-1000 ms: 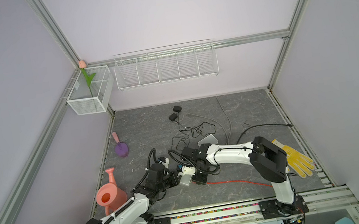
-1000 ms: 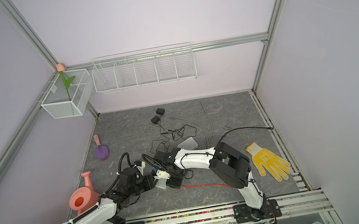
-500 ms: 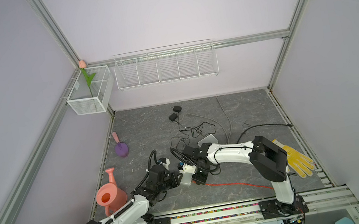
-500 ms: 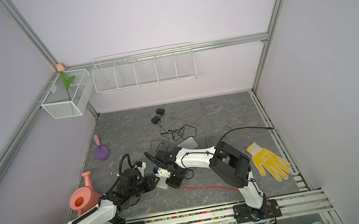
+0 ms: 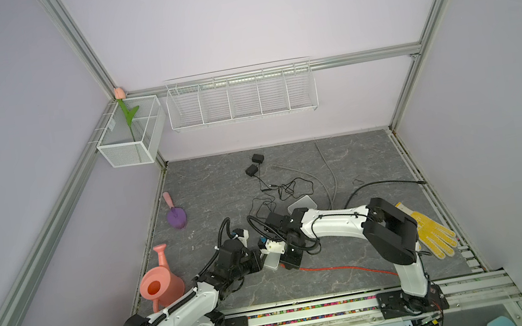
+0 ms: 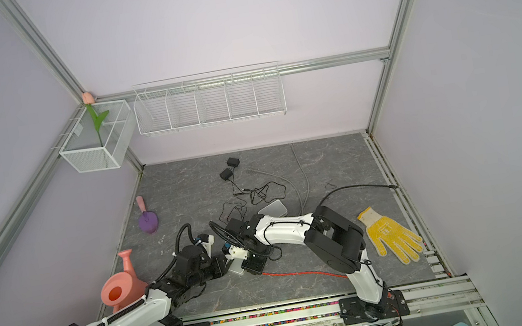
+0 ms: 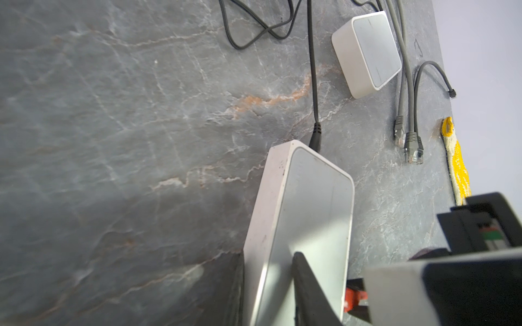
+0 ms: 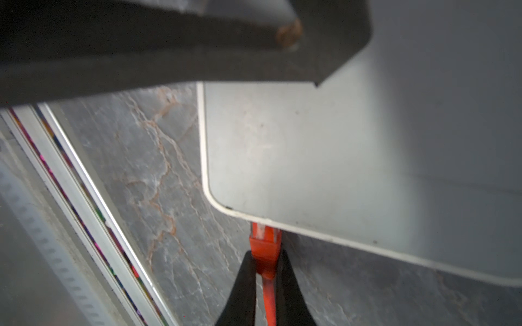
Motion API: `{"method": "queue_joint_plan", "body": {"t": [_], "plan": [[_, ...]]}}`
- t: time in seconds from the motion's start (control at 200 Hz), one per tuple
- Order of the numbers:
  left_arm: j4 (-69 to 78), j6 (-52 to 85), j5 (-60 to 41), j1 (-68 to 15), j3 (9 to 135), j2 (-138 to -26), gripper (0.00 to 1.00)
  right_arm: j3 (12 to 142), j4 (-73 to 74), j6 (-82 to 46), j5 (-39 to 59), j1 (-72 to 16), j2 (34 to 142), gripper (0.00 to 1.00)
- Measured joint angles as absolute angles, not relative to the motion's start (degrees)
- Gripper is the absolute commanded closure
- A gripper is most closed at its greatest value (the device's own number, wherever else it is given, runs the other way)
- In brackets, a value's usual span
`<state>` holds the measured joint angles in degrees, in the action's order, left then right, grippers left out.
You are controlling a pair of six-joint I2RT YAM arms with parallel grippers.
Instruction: Insert the plug into the switch port
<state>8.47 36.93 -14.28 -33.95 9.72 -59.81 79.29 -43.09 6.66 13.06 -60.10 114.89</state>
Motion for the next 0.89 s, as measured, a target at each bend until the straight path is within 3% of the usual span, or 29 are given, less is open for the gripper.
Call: {"method": "queue_joint_plan", "body": {"t": [0.895], "plan": [[10.1,38.7,-8.7,-38.1,9.0,-59.2,0.75,83.0,-46.7,6.6,13.5,-59.4,117.3,0.93]]}}
